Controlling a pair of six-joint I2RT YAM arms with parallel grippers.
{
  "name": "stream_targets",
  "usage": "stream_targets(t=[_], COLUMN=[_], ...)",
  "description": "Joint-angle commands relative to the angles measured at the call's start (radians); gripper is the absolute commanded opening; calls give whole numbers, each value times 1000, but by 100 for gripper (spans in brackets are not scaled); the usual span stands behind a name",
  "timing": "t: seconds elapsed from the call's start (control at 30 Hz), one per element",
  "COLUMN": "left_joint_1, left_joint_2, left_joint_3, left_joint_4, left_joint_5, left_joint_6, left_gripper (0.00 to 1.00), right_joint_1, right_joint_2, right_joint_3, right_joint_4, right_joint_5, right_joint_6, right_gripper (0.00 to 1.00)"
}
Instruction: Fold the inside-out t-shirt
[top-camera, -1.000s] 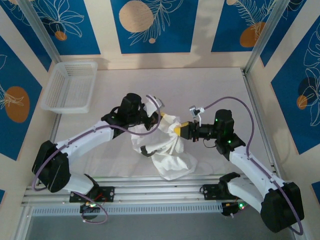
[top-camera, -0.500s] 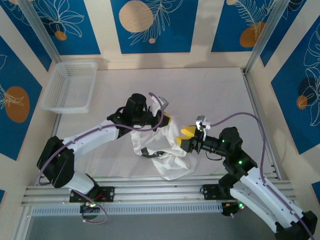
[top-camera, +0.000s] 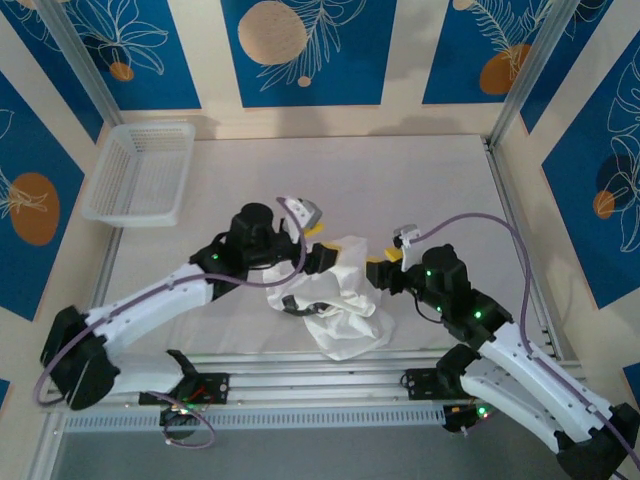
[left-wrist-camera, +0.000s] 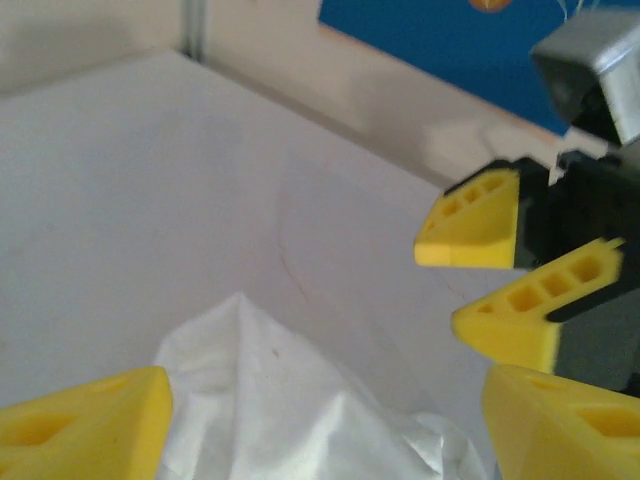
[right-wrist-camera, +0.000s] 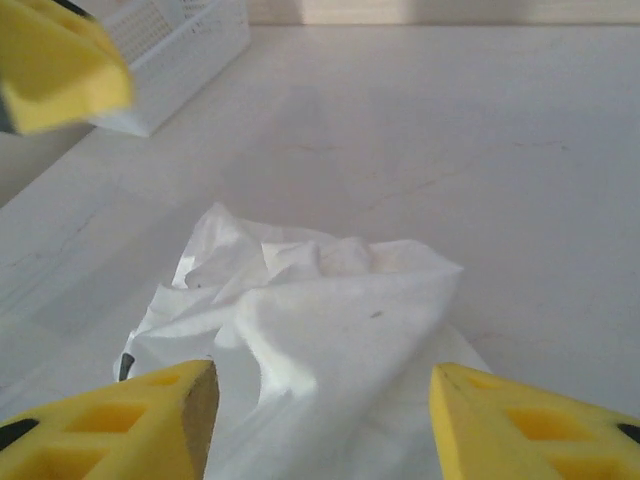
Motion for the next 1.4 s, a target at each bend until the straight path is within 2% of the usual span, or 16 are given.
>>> stream_targets(t=[0.0,0.07,0.23,0.4,0.57,0.67,0.77,0.8,0.87,0.97,1.03,1.13,1.23,1.3,1.37], left_joint_1=[25,53,138,162,174,179,182,182,182,184,184,184,184,184,184], left_joint_2=[-57,-59,-85,-110,-138,-141,-131,-125,-115,-104,-102,-106,-107,-104,-104], left_joint_3=[-33,-43,-147,-167,-168,-176,-177,-176,-172,-165,-165,-170,-174,-173,-170], left_joint_4=[-7,-63,-5,-56,-106,-116,-106,-102,-90,-86,-88,-90,-88,-84,-87], left_joint_5=[-176,-246,-213,-214,-221,-223,-212,-208,-198,-186,-184,-190,-202,-204,-203], left_joint_6=[-68,-142,-324,-339,-321,-322,-325,-326,-327,-326,-323,-320,-319,-316,-311], left_gripper=[82,82,86,88,88,88,88,88,88,88,88,88,88,88,88], right_joint_1=[32,54,74,97,103,118,126,126,128,123,111,99,99,99,99], right_joint_2=[101,214,582,835,990,995,972,957,919,821,754,658,584,573,597], right_joint_3=[133,229,529,720,808,806,792,779,753,675,623,592,537,484,480], right_joint_4=[-157,-244,-483,-554,-650,-689,-706,-705,-705,-667,-661,-688,-616,-524,-518], right_joint_5=[59,89,110,95,53,118,150,163,177,133,115,113,27,-53,-50], right_joint_6=[31,56,123,111,129,189,248,267,293,302,342,502,748,867,974], right_gripper=[57,57,63,67,70,70,51,39,33,43,45,44,42,41,43])
